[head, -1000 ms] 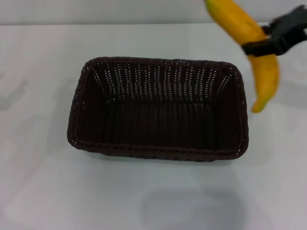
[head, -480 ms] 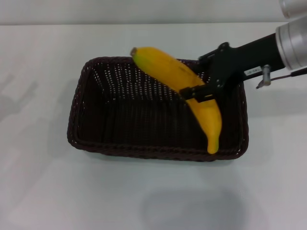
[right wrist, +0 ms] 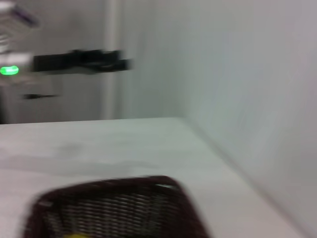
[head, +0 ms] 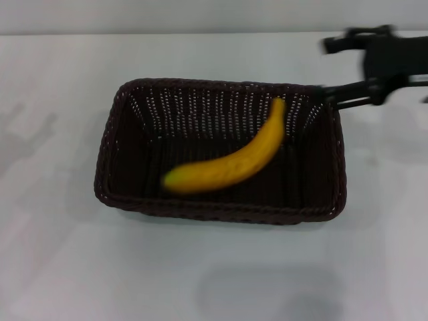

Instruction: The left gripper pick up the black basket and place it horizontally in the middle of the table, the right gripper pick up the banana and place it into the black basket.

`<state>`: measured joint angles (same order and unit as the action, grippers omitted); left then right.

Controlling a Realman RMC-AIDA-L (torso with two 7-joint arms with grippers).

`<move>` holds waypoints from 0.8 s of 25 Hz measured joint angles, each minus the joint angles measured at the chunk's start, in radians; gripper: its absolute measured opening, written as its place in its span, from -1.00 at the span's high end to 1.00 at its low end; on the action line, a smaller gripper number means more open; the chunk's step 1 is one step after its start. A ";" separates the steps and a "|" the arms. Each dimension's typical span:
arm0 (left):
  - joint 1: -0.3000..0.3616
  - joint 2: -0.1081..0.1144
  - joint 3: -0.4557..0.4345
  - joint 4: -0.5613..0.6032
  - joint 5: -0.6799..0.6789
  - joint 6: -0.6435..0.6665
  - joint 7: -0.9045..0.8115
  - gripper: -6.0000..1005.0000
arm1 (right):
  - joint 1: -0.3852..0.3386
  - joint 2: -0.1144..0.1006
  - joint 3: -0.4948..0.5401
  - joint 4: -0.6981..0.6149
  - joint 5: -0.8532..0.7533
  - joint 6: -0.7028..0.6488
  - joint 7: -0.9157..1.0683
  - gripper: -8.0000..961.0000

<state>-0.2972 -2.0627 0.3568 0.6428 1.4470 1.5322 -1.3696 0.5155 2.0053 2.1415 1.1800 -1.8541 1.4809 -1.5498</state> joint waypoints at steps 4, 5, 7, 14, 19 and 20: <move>-0.003 -0.006 -0.001 -0.033 -0.022 0.001 0.026 -0.72 | -0.078 0.003 0.139 -0.091 0.119 -0.024 -0.174 -0.72; -0.002 -0.006 -0.001 -0.043 -0.033 0.002 0.037 -0.72 | -0.089 0.003 0.151 -0.114 0.148 -0.030 -0.202 -0.77; 0.001 -0.006 -0.002 -0.063 -0.057 0.008 0.069 -0.72 | -0.118 0.002 0.191 -0.196 0.250 -0.059 -0.289 -0.81; 0.010 -0.008 -0.003 -0.139 -0.149 0.068 0.246 -0.72 | -0.148 0.002 0.284 -0.546 0.603 -0.177 -0.653 -0.81; 0.027 -0.012 -0.004 -0.160 -0.204 0.073 0.311 -0.72 | -0.148 0.003 0.289 -0.630 0.696 -0.230 -0.791 -0.81; 0.032 -0.011 -0.004 -0.164 -0.220 0.072 0.319 -0.72 | -0.147 0.004 0.290 -0.640 0.713 -0.244 -0.794 -0.81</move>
<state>-0.2652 -2.0742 0.3527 0.4792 1.2268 1.6045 -1.0509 0.3686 2.0093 2.4319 0.5400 -1.1413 1.2365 -2.3435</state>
